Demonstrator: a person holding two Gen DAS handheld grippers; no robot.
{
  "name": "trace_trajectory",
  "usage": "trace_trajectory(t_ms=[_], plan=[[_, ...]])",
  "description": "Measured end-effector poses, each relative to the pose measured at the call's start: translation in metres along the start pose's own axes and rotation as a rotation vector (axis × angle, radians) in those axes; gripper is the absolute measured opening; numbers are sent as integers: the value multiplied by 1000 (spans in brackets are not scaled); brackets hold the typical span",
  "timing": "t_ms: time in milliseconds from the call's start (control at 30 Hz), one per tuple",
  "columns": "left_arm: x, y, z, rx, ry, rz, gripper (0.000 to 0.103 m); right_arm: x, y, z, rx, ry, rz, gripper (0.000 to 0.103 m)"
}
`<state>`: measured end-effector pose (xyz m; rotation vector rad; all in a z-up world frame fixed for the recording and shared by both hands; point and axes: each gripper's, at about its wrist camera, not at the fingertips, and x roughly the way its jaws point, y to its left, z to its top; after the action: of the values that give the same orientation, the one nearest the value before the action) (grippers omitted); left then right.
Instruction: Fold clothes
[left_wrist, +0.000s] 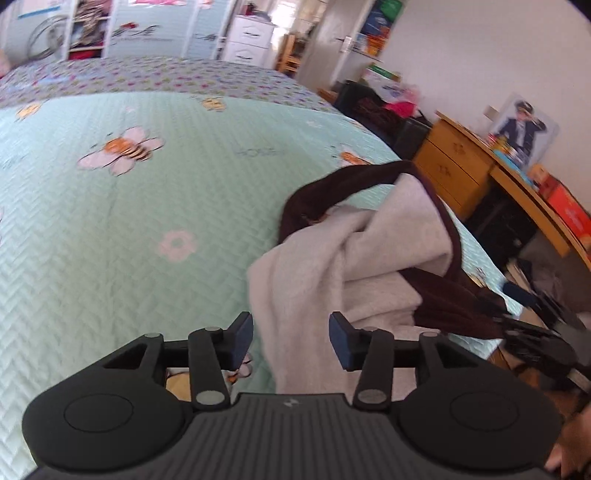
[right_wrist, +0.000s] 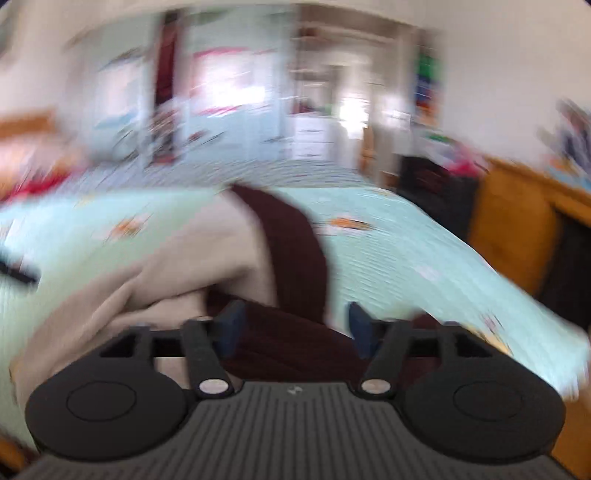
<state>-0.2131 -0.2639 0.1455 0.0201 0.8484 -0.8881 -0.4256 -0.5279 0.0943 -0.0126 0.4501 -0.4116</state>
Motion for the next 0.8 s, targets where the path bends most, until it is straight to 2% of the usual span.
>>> trace_trajectory(t_ms=[133,200,233,300,367,433,500,533,567,600,633,667,700,800], plan=[[35,-21,27,65,32,-64,57,49,14,0,-220,105,45,79],[55,-35,43,101,36,-71,59,69,10,-7,-252,168,70,78],[65,-42,51,121,39,-73,60,73,7,-10,-229,184,91,74],[87,-58,63,159,45,-100,62,68,5,-14,-174,189,144,29],[109,-74,76,197,50,-128,66,60,9,-20,-143,182,168,21],[130,-89,87,234,59,-149,67,47,14,-25,-131,156,149,17],[148,-101,93,301,73,-130,71,35,16,-28,-84,130,151,16],[158,-105,93,332,82,-99,71,30,17,-28,-58,123,157,16],[166,-107,93,340,97,-101,70,26,17,-26,-42,116,157,16],[173,-104,92,324,121,-156,57,22,18,-25,-36,112,156,15],[179,-102,92,308,144,-210,38,21,20,-26,-37,109,153,15],[186,-100,91,292,165,-258,3,20,22,-28,-43,106,147,16],[186,-99,91,282,159,-257,4,22,24,-31,-57,104,136,16],[153,-79,101,218,27,-161,3,26,25,-30,-68,91,86,15]])
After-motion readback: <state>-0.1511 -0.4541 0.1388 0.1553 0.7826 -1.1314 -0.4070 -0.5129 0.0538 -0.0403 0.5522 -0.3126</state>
